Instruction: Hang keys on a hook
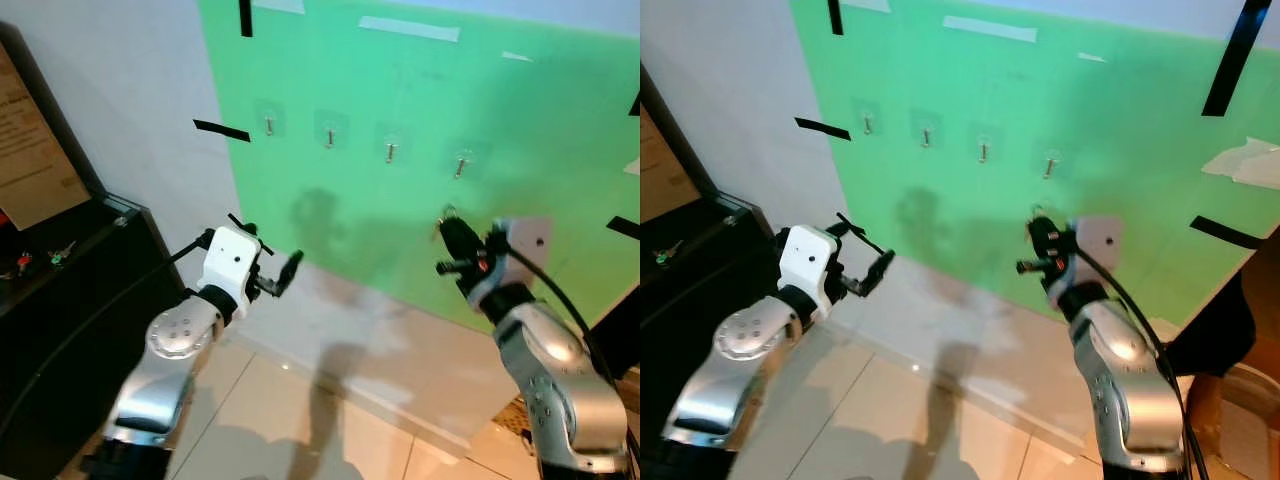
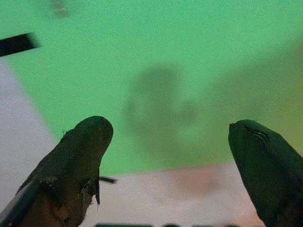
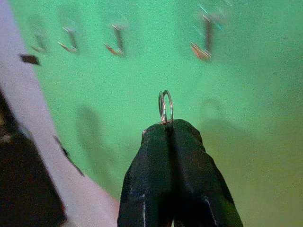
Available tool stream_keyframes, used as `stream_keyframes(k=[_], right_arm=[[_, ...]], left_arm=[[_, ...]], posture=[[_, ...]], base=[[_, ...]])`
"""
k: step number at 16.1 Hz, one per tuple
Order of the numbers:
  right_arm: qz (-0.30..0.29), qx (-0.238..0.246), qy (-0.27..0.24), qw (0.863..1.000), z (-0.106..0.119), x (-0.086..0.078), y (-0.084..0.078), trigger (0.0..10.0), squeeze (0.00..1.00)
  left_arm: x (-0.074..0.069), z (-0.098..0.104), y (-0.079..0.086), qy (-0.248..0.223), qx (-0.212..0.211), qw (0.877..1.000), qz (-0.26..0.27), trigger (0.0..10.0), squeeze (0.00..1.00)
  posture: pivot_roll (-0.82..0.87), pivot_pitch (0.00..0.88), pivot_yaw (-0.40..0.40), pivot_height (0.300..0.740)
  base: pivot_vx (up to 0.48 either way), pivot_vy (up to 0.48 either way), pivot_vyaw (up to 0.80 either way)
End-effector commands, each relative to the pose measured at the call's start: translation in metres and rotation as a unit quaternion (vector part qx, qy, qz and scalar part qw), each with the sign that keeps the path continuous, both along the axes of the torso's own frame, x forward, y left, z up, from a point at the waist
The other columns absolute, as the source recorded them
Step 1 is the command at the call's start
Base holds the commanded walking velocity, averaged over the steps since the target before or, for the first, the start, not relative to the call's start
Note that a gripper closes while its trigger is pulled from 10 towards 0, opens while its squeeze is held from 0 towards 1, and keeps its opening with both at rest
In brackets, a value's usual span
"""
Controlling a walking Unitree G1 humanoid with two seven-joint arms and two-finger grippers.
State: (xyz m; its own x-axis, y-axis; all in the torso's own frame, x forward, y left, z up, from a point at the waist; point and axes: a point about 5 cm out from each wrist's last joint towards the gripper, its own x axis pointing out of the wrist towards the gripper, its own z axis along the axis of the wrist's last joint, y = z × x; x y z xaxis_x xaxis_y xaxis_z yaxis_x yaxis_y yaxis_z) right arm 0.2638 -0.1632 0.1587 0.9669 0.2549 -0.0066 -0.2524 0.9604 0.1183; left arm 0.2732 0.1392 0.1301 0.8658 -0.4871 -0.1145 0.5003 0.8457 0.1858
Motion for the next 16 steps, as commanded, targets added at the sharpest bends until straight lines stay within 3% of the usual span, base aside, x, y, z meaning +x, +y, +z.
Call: stream_keyframes(k=[1,4,8,16], right_arm=[[0.021,0.011,-0.008,1.0,0.007,0.002,0.004,10.0,0.0],[0.044,0.025,-0.012,0.999,0.012,0.006,0.01,10.0,0.0],[0.029,0.052,-0.041,0.997,0.027,0.016,0.007,10.0,0.0],[-0.021,0.112,-0.032,0.993,0.028,0.024,-0.004,10.0,0.0]], left_arm=[[-0.003,0.005,-0.005,0.005,-0.004,0.999,-0.043,10.0,0.0],[-0.009,0.011,-0.007,0.015,-0.003,0.995,-0.097,10.0,0.0],[-0.02,0.018,-0.017,0.037,-0.027,0.982,-0.183,10.0,0.0],[-0.024,0.021,-0.02,0.056,-0.034,0.973,-0.22,10.0,0.0]], posture=[[-0.05,0.0,0.028,0.74],[-0.05,0.0,0.029,0.74],[-0.05,0.0,0.037,0.74],[-0.05,0.0,0.051,0.74]], base=[[0.0,0.0,0.0],[0.0,0.0,0.0],[0.0,0.0,0.0],[0.0,0.0,0.0]])
